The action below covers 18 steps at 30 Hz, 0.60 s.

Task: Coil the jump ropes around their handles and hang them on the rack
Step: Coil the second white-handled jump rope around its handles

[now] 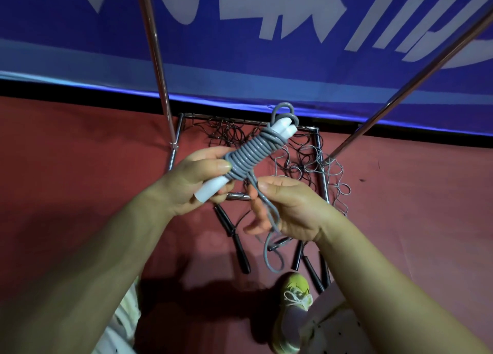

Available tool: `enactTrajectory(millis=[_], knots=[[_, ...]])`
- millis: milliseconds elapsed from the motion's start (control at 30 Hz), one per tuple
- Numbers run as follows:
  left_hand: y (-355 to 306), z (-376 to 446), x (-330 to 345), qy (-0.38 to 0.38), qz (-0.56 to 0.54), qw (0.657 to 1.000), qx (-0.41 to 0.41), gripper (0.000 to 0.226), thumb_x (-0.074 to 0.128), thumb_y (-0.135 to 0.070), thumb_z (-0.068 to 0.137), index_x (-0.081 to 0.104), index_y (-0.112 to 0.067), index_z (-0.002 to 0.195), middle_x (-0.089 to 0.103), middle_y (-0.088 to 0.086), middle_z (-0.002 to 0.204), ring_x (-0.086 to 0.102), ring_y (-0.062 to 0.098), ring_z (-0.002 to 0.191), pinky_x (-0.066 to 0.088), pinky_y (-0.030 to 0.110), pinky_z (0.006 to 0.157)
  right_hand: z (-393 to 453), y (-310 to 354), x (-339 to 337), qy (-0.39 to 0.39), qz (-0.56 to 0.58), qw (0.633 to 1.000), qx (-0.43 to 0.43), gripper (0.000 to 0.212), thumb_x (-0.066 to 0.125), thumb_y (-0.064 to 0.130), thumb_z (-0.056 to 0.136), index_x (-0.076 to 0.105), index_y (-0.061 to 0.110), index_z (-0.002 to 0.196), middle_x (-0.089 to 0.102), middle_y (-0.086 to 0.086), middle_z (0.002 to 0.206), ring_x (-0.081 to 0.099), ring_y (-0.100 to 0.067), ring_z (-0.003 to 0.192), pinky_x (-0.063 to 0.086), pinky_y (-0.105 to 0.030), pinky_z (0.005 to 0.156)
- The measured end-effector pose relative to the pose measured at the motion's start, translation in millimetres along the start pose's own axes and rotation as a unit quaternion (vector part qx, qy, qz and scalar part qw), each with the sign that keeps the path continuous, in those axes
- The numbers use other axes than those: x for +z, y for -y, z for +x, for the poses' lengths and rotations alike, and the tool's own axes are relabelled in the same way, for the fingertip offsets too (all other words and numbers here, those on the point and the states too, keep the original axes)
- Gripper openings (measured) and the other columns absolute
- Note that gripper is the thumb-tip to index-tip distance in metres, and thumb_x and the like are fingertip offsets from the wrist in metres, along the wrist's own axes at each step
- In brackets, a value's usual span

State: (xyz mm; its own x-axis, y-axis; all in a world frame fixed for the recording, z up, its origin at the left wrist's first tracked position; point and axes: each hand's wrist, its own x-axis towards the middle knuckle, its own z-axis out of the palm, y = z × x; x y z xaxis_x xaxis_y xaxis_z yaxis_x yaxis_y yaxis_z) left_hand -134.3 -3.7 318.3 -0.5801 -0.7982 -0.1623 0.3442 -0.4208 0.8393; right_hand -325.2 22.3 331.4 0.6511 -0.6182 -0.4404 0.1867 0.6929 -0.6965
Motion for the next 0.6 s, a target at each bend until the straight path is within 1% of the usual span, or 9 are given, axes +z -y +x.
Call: enactTrajectory(millis=[100,200,233,267,300,433,500,567,600], knots=[[-1,1,2,-0.060,0.052,0.997,-0.015,0.041,0.066,-0.026,0.056,0.064,-0.006,0.092,0.050,0.007,0.063,0.046,0.008,0.045,0.036,0.019,0.039,-3,6,3,-0.121,-0.177,0.977,-0.013,0.023,0.044,0.021,0.100,0.053,0.013,0.080,0.039,0.006,0.052,0.030,-0.006,0.036,0.048,-0.025,0.042],[1,2,7,-0.090,0.185,0.979,0.006,0.042,0.070,-0.028,0.054,0.064,-0.017,0.095,0.068,-0.007,0.073,0.062,0.002,0.065,0.047,0.015,0.059,-6,6,10,-0.209,-0.469,0.855,-0.071,0.029,0.040,0.021,0.103,0.050,0.021,0.076,0.042,0.011,0.056,0.035,-0.005,0.045,0.031,-0.020,0.048],[3,3,8,-0.096,0.225,0.969,0.017,0.043,0.069,-0.034,0.052,0.064,-0.023,0.093,0.070,-0.012,0.079,0.063,-0.001,0.074,0.048,0.015,0.069,-7,5,13,-0.224,-0.518,0.822,-0.081,0.029,0.041,0.021,0.102,0.048,0.022,0.075,0.043,0.010,0.059,0.036,-0.004,0.049,0.029,-0.020,0.050],[4,4,9,-0.104,0.260,0.960,0.024,0.043,0.069,-0.040,0.051,0.063,-0.027,0.092,0.069,-0.015,0.083,0.063,-0.002,0.081,0.048,0.016,0.075,-8,3,14,-0.236,-0.532,0.809,-0.081,0.028,0.042,0.022,0.102,0.046,0.023,0.074,0.044,0.010,0.061,0.038,-0.004,0.051,0.028,-0.020,0.052],[6,5,8,-0.113,0.290,0.950,0.028,0.044,0.068,-0.043,0.051,0.062,-0.030,0.093,0.068,-0.016,0.087,0.062,-0.003,0.086,0.048,0.019,0.080,-10,2,16,-0.242,-0.521,0.815,-0.075,0.029,0.042,0.022,0.102,0.045,0.023,0.073,0.044,0.010,0.060,0.038,-0.003,0.052,0.027,-0.021,0.052],[11,7,6,-0.117,0.377,0.918,0.040,0.046,0.076,-0.041,0.056,0.059,-0.037,0.098,0.065,-0.013,0.101,0.062,0.001,0.095,0.047,0.023,0.088,-16,7,21,-0.228,-0.296,0.928,-0.015,0.031,0.041,0.028,0.102,0.043,0.017,0.074,0.036,0.015,0.047,0.028,-0.004,0.039,0.023,-0.023,0.044],[16,7,13,-0.129,0.434,0.890,0.058,0.046,0.083,-0.030,0.063,0.054,-0.037,0.099,0.061,-0.015,0.099,0.056,-0.011,0.083,0.041,0.013,0.079,-14,7,19,-0.242,-0.266,0.933,0.000,0.037,0.040,0.039,0.101,0.043,0.016,0.072,0.036,0.015,0.045,0.027,-0.005,0.038,0.023,-0.021,0.041],[19,7,17,-0.159,0.484,0.856,0.084,0.050,0.085,-0.027,0.064,0.050,-0.036,0.099,0.055,-0.019,0.095,0.050,-0.018,0.077,0.036,0.006,0.072,-9,5,16,-0.268,-0.316,0.910,-0.024,0.044,0.041,0.044,0.100,0.043,0.020,0.063,0.036,0.016,0.039,0.028,-0.003,0.036,0.024,-0.024,0.044],[20,6,16,-0.166,0.480,0.858,0.082,0.052,0.085,-0.032,0.060,0.049,-0.036,0.097,0.055,-0.021,0.093,0.051,-0.018,0.078,0.037,0.005,0.074,-6,4,15,-0.279,-0.344,0.895,-0.050,0.045,0.042,0.041,0.100,0.042,0.022,0.060,0.037,0.016,0.037,0.030,-0.001,0.036,0.025,-0.025,0.047]])
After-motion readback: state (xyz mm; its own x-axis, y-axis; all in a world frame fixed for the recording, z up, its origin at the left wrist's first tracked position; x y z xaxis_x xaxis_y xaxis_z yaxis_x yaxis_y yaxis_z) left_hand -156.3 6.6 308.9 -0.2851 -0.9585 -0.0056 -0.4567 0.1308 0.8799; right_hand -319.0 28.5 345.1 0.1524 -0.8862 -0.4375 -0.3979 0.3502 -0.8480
